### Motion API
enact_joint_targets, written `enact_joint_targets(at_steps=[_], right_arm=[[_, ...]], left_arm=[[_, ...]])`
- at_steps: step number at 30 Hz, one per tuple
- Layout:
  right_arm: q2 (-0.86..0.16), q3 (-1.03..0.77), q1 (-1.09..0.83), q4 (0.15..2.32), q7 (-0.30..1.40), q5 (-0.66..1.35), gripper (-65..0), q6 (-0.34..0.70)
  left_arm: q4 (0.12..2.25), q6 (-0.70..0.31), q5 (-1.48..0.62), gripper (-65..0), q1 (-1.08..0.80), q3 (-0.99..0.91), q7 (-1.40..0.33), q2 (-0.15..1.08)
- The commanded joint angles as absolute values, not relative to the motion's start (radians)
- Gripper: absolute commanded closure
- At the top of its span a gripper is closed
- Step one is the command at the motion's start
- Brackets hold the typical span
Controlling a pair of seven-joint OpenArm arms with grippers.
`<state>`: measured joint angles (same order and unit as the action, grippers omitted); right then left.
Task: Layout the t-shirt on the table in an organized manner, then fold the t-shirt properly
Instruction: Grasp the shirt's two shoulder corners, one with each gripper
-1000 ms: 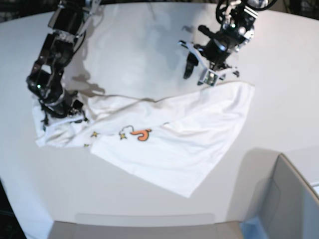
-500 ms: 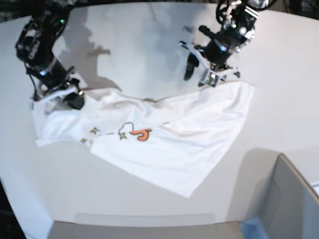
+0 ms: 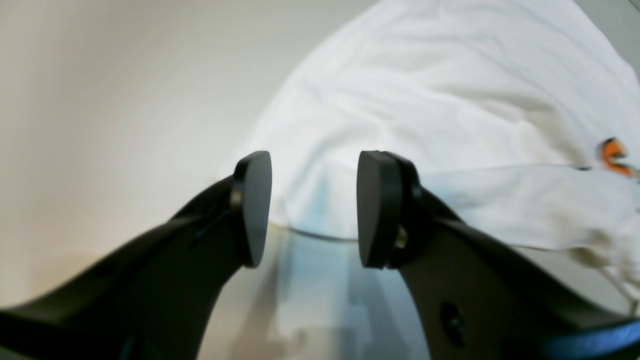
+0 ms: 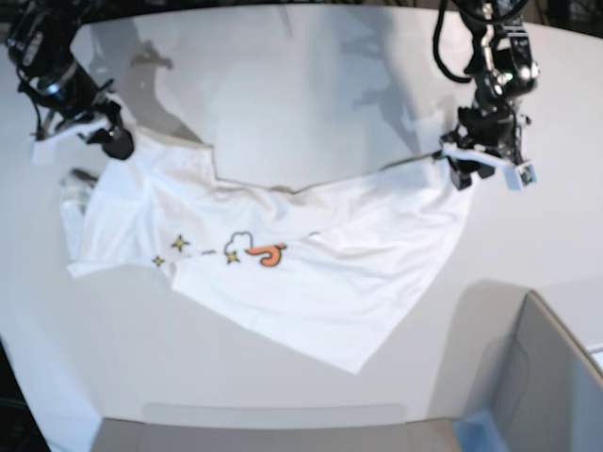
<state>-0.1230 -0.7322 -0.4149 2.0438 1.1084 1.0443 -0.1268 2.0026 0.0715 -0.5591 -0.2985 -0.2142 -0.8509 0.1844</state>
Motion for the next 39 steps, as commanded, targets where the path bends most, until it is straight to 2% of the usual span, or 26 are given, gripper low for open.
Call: enact_joint_targets(at_steps=[1,6,12,16,24,30,35,39], right_arm=[[-0.134,-0.739,-0.415,2.061,1.098,1.066,0.0,-0.12],[-0.134,-0.73,-0.415,2.061,1.098,1.066,0.0,-0.12],[-0.136,-0.731,-0.414,2.061,1.099,1.066,0.0,-0.12],[-0.154,-0.728,-0.41,2.061,1.099,1.064,0.0,-0.12],[-0.156,-0.728,-0.403,2.06,1.099,1.064,0.0,-0.122],[-0.153,-0.728,-0.401,2.06,1.099,1.064,0.0,-0.122],[-0.153,-0.728,-0.401,2.06,1.099,1.066,0.0,-0.122],[-0.154,-0.734,-0.406,2.06,1.099,1.066,0.0,-0.122]], left_arm=[[2.015,0.062,-0.653,-29.3,-0.266,-0.265,-0.851,0.196],[1.874,0.059,-1.007,-29.5,-0.216,-0.449,-0.992,0.239],[1.641,-0.033,-1.116,-29.3,-0.159,-0.544,-1.066,0.275],[1.632,-0.073,-1.116,-29.2,-0.163,-0.55,-1.076,0.272],[1.632,-0.073,-1.11,-29.2,-0.217,-0.545,-1.076,0.271],[1.627,-0.067,-1.107,-29.2,-0.228,-0.464,-1.064,0.271],[1.616,0.016,-1.078,-29.2,-0.225,-0.418,-0.995,0.259],[1.615,0.022,-0.989,-29.2,-0.223,-0.375,-0.98,0.259]])
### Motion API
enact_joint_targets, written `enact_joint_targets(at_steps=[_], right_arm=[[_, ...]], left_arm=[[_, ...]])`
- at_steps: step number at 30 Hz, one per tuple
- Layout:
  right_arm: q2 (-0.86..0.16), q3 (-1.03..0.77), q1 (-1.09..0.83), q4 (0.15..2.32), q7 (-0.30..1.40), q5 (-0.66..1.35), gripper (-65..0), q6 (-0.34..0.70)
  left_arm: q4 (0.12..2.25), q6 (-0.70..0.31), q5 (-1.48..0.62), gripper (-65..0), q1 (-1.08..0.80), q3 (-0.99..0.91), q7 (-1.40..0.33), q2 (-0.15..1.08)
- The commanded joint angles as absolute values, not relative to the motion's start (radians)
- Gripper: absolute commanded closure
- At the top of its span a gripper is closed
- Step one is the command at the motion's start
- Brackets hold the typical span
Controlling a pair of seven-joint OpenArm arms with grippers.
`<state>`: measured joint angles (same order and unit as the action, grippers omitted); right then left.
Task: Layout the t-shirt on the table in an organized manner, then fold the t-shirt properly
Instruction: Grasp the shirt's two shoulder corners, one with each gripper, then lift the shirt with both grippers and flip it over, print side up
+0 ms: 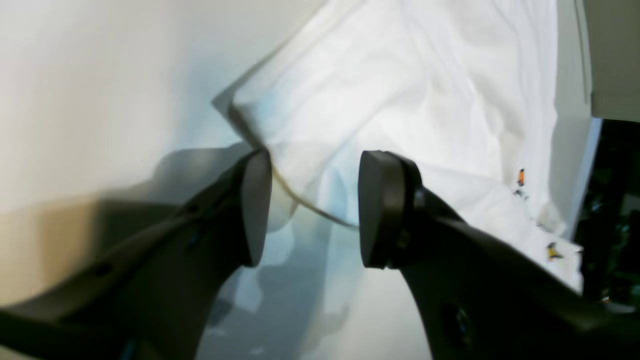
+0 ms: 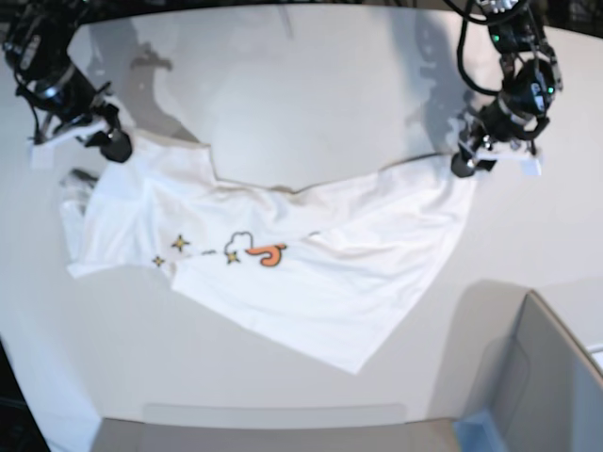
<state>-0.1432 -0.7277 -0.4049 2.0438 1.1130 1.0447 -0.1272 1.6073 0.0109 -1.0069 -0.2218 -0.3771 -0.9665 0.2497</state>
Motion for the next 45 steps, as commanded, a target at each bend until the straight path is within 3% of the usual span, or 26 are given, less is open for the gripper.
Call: enact_joint_targets(at_steps=[1,9,12,18,29,35,40,45], right_arm=[[-0.154,-0.734,-0.407,2.06,1.099,1.066,0.0,-0.122],[-0.153,-0.731,-0.406,2.06,1.099,1.066,0.0,-0.122],[-0.151,-0.73,-0.404,2.061,1.099,1.069,0.0,-0.122],[-0.156,-0.728,-0.409,2.063,1.099,1.07,0.0,-0.113],[-0.262,-0.736,-0.213,2.064,1.096,1.081,0.0,0.005],[-0.265,-0.788,-0.185,2.066,1.095,1.168,0.0,0.01],[-0.321,-0.805,-0.159,2.071,1.096,1.245,0.0,0.087],[-0.318,-1.001,-0.236,2.071,1.148,1.471,0.0,0.13]], left_arm=[[1.613,0.022,-0.978,-29.2,-0.223,-0.372,-0.978,0.257],[1.592,0.021,-0.972,-28.4,-0.163,-0.369,-0.984,0.209],[1.515,0.018,-0.972,-21.3,-0.127,-0.369,-0.978,0.197],[1.397,0.019,-0.978,-0.4,-0.05,-0.372,-0.986,0.194],[1.759,0.019,-0.981,0.0,-0.093,-0.559,-0.987,0.183],[1.773,0.018,-0.981,0.0,-0.096,-0.599,-0.989,0.183],[1.771,0.018,-0.981,0.0,-0.096,-0.596,-0.989,0.179],[1.771,0.019,-0.981,0.0,-0.094,-0.601,-0.984,0.16]])
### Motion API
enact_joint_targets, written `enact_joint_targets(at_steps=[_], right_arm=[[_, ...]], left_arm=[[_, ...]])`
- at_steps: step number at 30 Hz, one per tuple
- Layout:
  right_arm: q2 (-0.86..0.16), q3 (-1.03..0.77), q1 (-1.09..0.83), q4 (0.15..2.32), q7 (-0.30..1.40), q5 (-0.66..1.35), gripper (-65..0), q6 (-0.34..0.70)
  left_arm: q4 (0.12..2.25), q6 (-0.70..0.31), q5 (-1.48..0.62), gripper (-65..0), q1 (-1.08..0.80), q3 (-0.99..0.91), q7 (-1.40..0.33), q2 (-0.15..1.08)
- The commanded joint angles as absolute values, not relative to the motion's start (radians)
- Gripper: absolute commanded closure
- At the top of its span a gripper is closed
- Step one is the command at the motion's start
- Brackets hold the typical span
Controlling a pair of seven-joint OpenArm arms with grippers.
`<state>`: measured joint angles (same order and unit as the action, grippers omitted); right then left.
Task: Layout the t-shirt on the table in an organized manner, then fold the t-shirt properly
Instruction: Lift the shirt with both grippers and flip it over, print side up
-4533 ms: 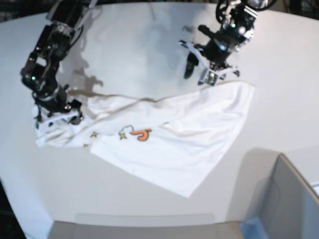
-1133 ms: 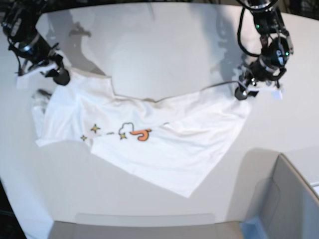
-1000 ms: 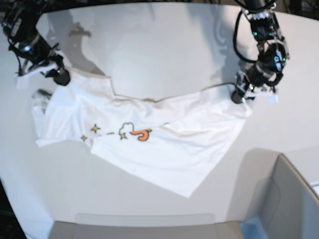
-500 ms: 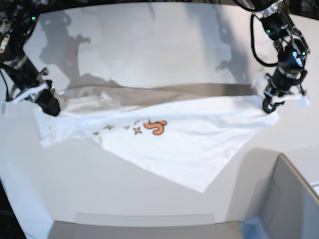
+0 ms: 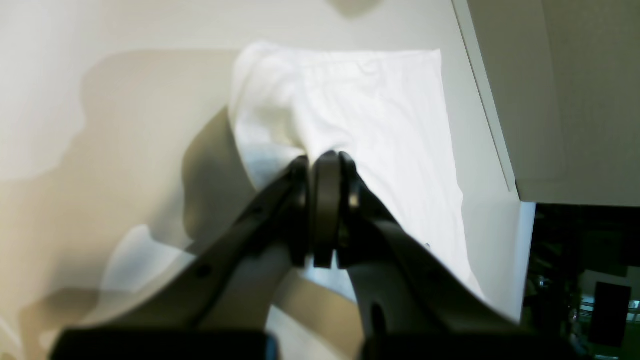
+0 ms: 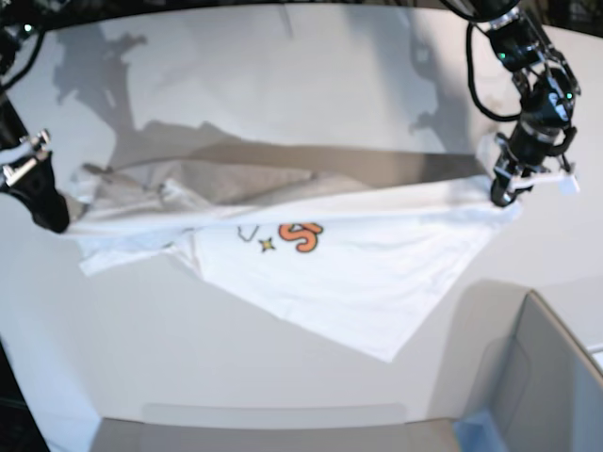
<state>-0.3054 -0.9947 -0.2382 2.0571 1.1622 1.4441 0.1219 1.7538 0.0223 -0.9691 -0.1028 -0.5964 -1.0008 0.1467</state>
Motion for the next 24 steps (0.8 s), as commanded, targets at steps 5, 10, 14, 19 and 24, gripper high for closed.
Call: enact_joint_targets(at_steps=[5,10,14,19,24], right_arm=[[-0.259,-1.102,-0.294,2.068,1.218,1.484,0.0,0.137],[-0.269,-1.017,-0.283,2.066,1.221,1.454,0.0,0.128],[-0.298,-0.862,-0.229,2.066,1.221,1.273,0.0,0.125],[-0.3,-0.575,-0.015,2.04,1.214,0.832,0.0,0.076],[-0.274,-0.332,0.286,1.759,1.201,0.544,0.0,0.077]], left_arm=[[1.77,0.019,-0.98,0.0,-0.091,-0.598,-0.986,0.16],[1.77,0.019,-0.98,0.0,-0.09,-0.593,-0.989,0.157],[1.77,0.019,-0.977,0.0,-0.088,-0.595,-0.983,0.147],[1.682,0.018,-0.974,0.0,-0.025,-0.591,-0.989,0.148],[1.419,0.021,-0.974,0.0,0.173,-0.59,-0.989,0.15]])
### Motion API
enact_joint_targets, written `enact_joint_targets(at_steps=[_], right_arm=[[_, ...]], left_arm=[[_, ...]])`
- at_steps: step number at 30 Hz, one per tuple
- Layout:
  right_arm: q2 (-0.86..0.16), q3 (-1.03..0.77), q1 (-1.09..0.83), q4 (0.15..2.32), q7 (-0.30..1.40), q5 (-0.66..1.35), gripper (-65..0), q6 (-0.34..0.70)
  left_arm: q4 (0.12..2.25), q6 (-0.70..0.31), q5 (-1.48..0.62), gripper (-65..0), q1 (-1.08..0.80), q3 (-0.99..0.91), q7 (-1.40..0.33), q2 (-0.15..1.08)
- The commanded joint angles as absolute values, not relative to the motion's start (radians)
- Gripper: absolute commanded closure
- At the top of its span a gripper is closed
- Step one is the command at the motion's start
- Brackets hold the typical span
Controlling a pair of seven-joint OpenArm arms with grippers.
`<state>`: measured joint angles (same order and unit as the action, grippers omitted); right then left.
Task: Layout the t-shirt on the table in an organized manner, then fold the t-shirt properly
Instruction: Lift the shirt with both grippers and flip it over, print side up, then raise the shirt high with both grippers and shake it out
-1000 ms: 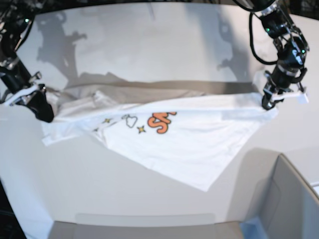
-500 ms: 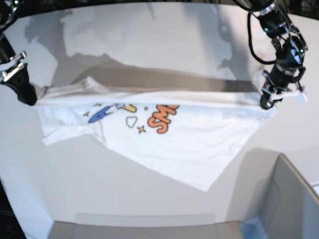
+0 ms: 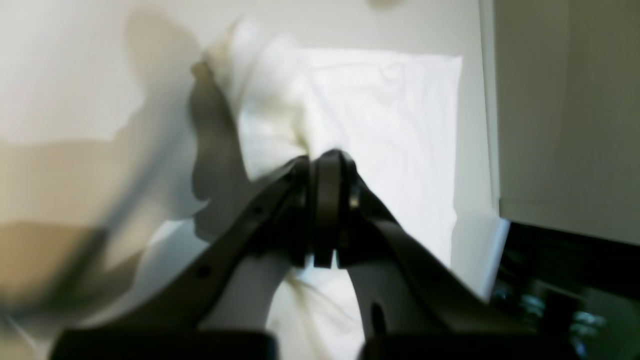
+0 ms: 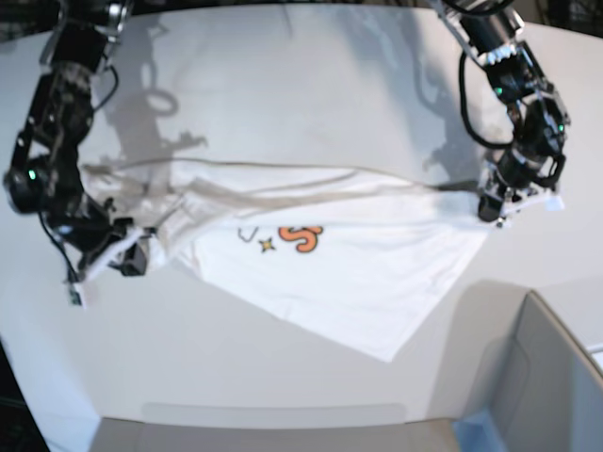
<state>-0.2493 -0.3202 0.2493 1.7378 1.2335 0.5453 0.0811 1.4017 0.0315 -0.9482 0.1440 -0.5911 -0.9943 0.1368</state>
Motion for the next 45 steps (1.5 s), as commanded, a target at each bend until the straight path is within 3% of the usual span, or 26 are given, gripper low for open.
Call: enact_joint_targets(at_steps=[1,4,7,12,15,20,30,39,45], right_arm=[[-0.274,-0.303,0.341,1.693,1.173,0.535,0.0,0.077],[-0.28,-0.228,0.452,1.667,1.096,0.562,0.0,0.071],[-0.259,-0.165,0.441,1.87,1.099,0.599,0.0,0.077],[-0.292,0.053,0.163,2.061,1.093,0.599,0.0,0.077],[-0.312,0.186,-0.041,2.064,1.017,0.599,0.0,0.068],[-0.318,0.203,-0.325,2.064,0.862,0.562,0.0,-0.007],[-0.26,0.202,-0.538,2.063,0.943,0.561,0.0,-0.016],[-0.254,0.203,-0.504,2.068,0.911,0.561,0.0,-0.015],[-0.263,0.183,-0.228,2.064,0.846,0.558,0.0,-0.016]], left_arm=[[1.382,0.021,-0.974,0.0,0.214,-0.59,-0.989,0.15],[1.369,0.022,-0.981,0.0,0.315,-0.598,-1.003,0.151],[1.475,0.024,-0.981,0.0,0.309,-0.644,-1.078,0.182],[1.529,0.021,-0.981,0.0,0.193,-0.765,-1.121,0.193],[1.524,0.018,-0.981,0.0,0.136,-0.789,-1.118,0.214],[1.524,0.018,-0.978,0.0,0.122,-0.789,-1.124,0.216],[1.524,0.018,-0.977,0.0,0.079,-0.789,-1.127,0.217],[1.583,0.016,-0.983,0.0,-0.002,-0.799,-1.127,0.236],[1.704,0.015,-0.984,0.0,0.07,-0.782,-1.127,0.232]])
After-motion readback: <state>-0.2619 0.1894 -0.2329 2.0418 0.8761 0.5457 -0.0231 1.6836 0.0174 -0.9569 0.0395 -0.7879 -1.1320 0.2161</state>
